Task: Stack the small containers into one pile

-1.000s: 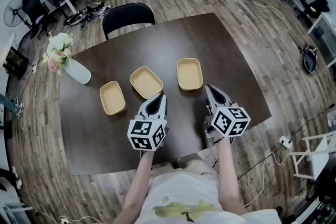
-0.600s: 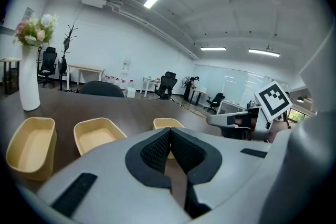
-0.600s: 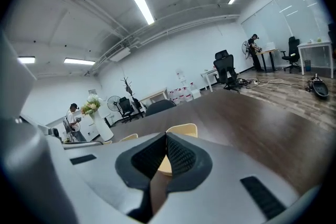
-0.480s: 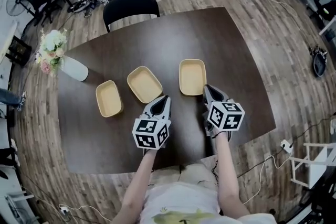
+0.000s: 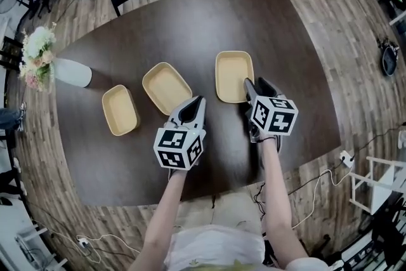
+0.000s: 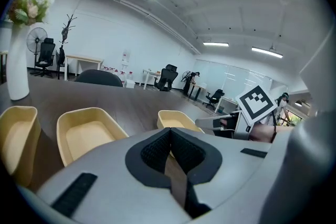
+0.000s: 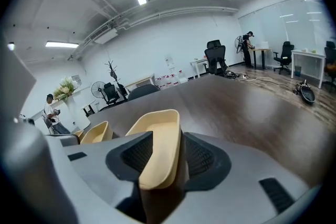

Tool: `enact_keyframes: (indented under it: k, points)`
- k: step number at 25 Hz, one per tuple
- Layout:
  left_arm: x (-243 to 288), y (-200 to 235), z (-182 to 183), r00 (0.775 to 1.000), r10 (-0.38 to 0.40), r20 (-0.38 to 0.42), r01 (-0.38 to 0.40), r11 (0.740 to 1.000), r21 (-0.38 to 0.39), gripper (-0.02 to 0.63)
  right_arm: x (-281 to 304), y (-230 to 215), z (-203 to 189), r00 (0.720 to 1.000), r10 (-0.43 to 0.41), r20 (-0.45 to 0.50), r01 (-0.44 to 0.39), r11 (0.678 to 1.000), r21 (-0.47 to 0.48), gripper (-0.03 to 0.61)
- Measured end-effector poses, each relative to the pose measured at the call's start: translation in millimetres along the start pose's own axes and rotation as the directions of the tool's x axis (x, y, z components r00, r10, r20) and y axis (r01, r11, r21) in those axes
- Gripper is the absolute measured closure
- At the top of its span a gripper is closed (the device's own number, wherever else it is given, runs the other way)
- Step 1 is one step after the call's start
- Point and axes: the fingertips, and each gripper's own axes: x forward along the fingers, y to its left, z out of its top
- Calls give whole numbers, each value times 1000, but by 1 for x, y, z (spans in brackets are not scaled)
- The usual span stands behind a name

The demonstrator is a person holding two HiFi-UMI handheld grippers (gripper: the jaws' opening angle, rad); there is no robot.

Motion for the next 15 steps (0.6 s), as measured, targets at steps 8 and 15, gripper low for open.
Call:
enact_keyframes:
  k: [8, 15]
  points:
    - [9, -4, -14, 999, -23, -25, 23, 1000, -7, 589, 25, -7, -20, 995, -26, -92, 27, 1000, 9, 408]
    - [9, -3, -16, 1000, -6, -21, 5, 1000, -17, 589, 34, -13, -31, 982, -64, -175, 60, 998, -30, 496]
